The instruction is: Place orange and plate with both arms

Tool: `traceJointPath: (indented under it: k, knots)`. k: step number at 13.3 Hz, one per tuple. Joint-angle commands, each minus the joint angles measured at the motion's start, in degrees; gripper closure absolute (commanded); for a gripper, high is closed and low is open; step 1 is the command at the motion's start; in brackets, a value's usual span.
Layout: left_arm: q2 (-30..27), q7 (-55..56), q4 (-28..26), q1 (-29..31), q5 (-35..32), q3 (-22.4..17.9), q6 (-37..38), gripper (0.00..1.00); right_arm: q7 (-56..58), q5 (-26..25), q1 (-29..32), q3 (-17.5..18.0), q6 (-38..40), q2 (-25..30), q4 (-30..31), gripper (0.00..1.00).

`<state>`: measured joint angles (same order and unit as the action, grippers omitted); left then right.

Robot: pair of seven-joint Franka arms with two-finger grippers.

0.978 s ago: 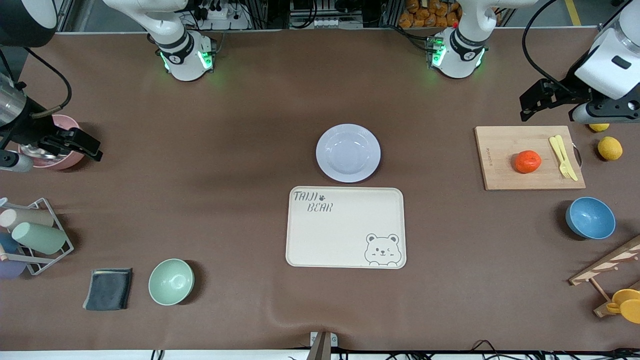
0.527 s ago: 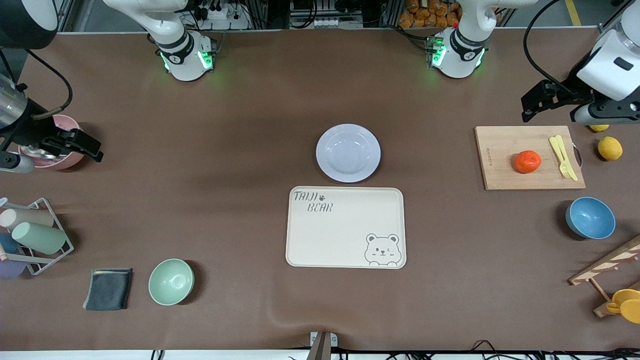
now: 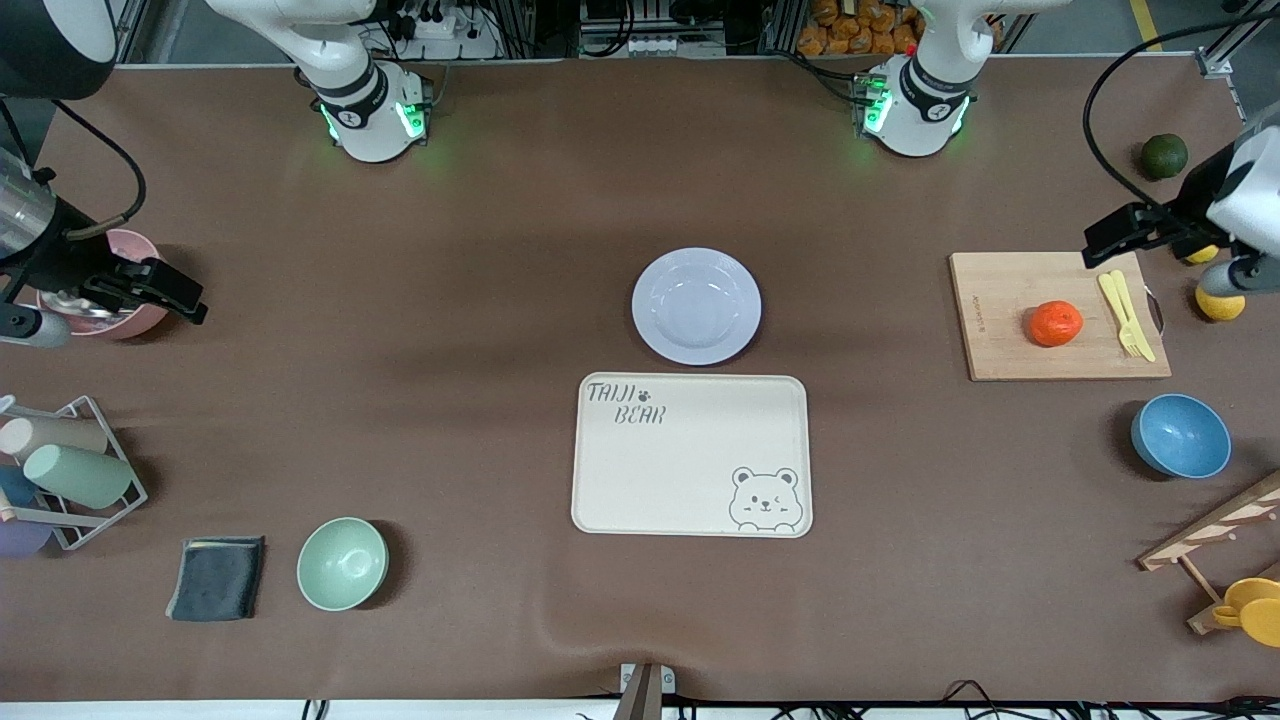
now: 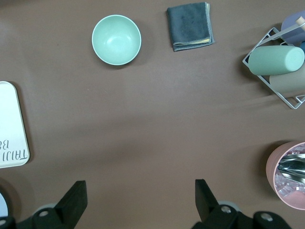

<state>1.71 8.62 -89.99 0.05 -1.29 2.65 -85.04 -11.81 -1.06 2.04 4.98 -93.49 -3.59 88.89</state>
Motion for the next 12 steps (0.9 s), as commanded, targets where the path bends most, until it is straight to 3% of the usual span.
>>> traceJointPath:
  k: [1, 12]
  knots:
    - [0.4, -0.5, -3.0, 0.9, -1.3, 0.4, -0.4, 0.0, 0.1, -0.6, -0.1, 0.0, 0.9, -0.8, -1.4, 0.0]
    - [0.5, -1.0, -21.5, 3.3, -4.2, 0.3, -16.5, 0.0, 0.1, 0.6, -0.2, 0.2, 0.9, -1.9, -1.3, 0.0]
